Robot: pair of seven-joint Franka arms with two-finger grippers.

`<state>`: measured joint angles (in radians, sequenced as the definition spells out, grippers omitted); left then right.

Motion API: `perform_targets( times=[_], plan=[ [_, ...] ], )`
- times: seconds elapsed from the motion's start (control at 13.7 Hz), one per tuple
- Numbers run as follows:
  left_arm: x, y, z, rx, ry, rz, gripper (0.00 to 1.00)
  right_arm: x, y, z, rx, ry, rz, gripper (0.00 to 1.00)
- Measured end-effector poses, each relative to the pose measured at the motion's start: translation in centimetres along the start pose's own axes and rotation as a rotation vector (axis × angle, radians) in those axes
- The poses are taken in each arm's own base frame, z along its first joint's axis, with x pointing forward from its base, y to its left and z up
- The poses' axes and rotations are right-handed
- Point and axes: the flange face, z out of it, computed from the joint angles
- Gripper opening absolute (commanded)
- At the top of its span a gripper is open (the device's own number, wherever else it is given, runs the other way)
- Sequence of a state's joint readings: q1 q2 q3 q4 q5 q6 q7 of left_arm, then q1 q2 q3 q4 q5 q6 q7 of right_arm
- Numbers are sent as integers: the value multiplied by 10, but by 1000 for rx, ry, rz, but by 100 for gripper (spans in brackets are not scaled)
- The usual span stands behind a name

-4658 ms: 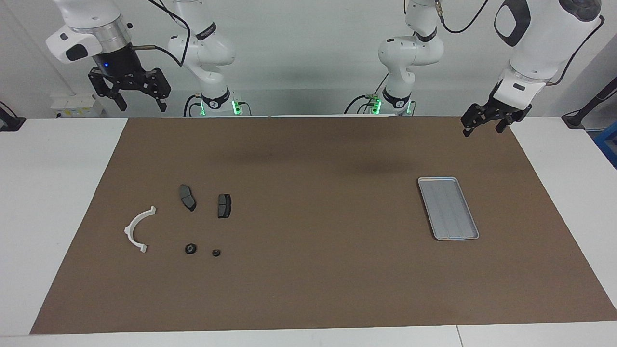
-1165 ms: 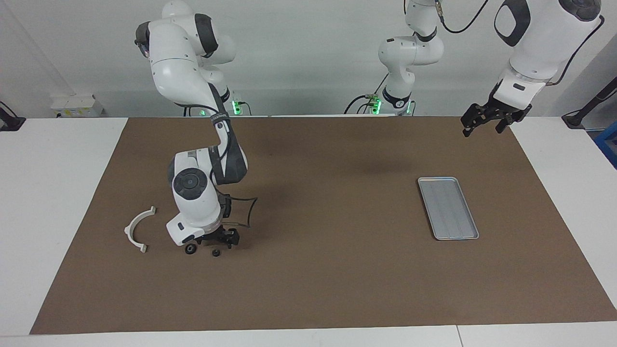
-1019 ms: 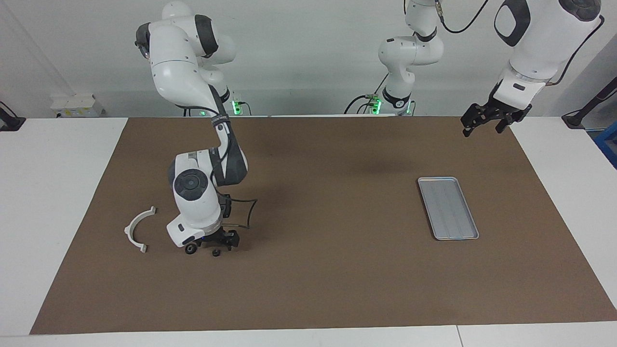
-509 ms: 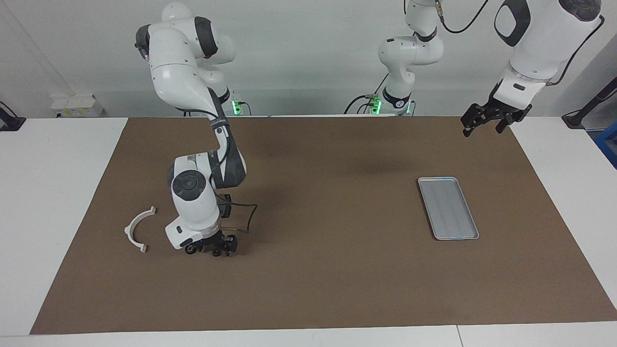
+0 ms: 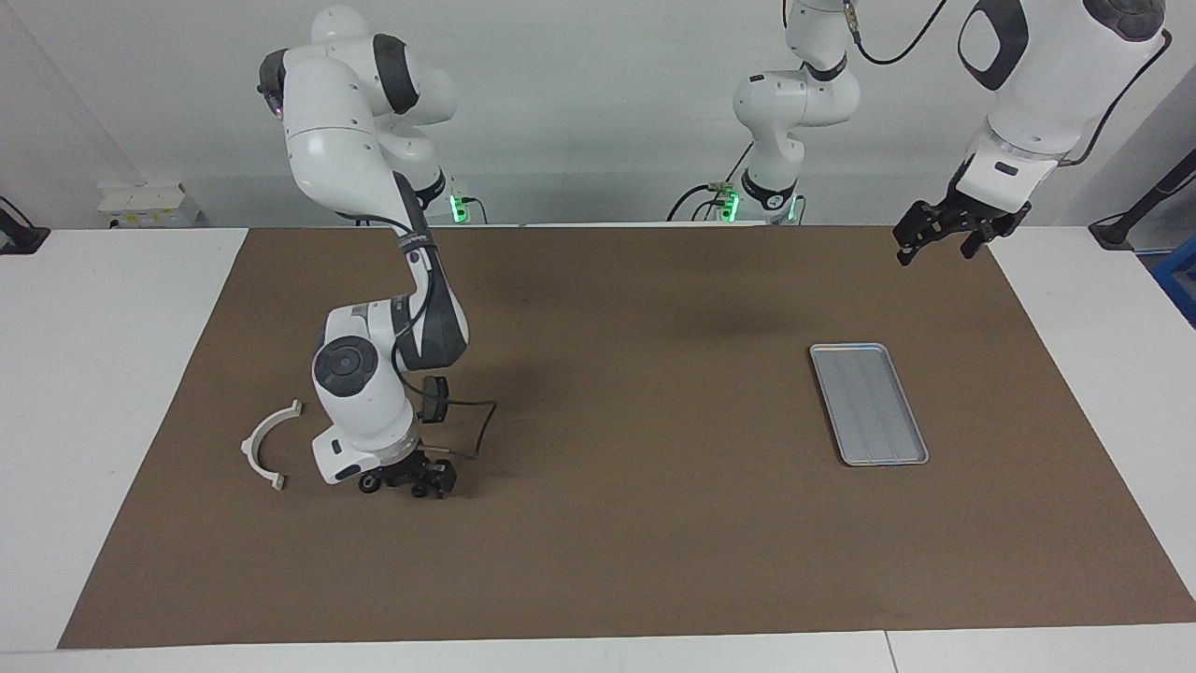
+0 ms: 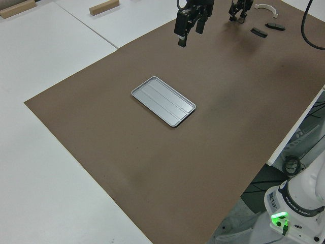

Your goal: Pick bearing gear from pile to tray

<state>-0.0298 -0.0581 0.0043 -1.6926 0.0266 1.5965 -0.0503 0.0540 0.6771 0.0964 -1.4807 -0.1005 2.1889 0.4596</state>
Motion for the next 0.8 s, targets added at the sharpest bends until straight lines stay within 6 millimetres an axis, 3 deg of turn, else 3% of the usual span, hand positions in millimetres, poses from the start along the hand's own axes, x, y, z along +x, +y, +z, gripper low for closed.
perform_targets(
  times=[0.15,0.29,0.51,0.73,0.8],
  plan=[
    [0,0,0,0,0,0,100,0,0,1,-1,-2,0,59],
    [0,0,0,0,0,0,100,0,0,-2,1,2,1,36],
    [0,0,0,0,0,0,100,1,1,-6,0,6,3,29],
    [0,0,0,0,0,0,100,1,1,-6,0,6,3,0],
    [0,0,0,0,0,0,100,1,1,-6,0,6,3,0]
  ],
)
